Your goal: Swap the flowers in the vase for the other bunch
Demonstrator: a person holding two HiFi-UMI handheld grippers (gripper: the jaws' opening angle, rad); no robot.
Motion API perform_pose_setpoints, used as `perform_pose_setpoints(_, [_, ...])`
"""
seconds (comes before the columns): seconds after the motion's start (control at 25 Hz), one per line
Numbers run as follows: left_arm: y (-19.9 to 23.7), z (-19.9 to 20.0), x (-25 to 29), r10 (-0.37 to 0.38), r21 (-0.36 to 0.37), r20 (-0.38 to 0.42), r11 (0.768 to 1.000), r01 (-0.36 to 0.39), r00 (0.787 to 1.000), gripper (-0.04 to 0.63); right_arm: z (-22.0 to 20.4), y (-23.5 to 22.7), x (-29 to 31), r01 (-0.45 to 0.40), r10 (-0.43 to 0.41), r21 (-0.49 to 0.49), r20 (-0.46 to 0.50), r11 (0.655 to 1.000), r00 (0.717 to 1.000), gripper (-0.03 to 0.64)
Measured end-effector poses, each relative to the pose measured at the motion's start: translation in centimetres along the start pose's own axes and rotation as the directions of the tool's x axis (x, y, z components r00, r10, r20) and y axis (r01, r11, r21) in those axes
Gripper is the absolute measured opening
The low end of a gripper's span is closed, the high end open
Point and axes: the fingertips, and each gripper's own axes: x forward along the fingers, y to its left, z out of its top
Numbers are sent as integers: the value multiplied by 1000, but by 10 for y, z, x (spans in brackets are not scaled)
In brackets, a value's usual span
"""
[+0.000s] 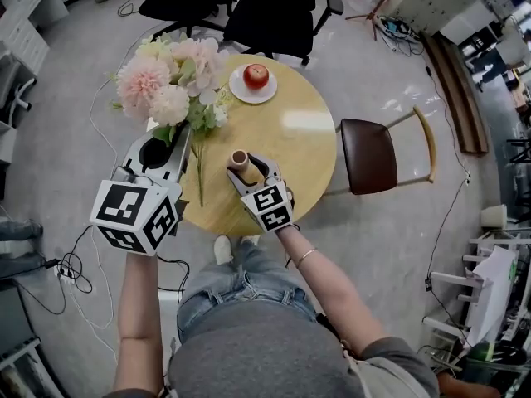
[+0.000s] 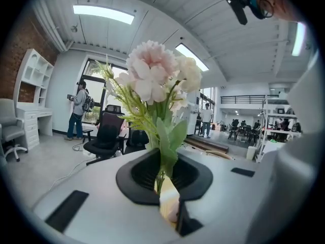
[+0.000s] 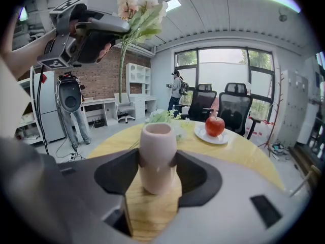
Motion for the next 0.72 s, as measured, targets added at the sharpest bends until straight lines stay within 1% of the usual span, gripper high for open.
perform_pose_setpoints(0.2, [6, -13, 1, 18, -25, -38, 1000, -18, 999, 40, 4, -5, 0, 3, -3, 5, 5, 1000, 1000, 239])
perform_pose_setpoints(0.48, [1, -56, -7, 8, -66, -104, 998, -15, 995, 40, -4, 5, -6, 13, -13, 3, 11, 1000, 1000, 239])
perform_pose_setpoints(0.72, [1, -89, 9, -18, -94, -184, 996, 1, 983, 40, -6, 4, -3, 17, -17, 6, 10, 1000, 1000, 239])
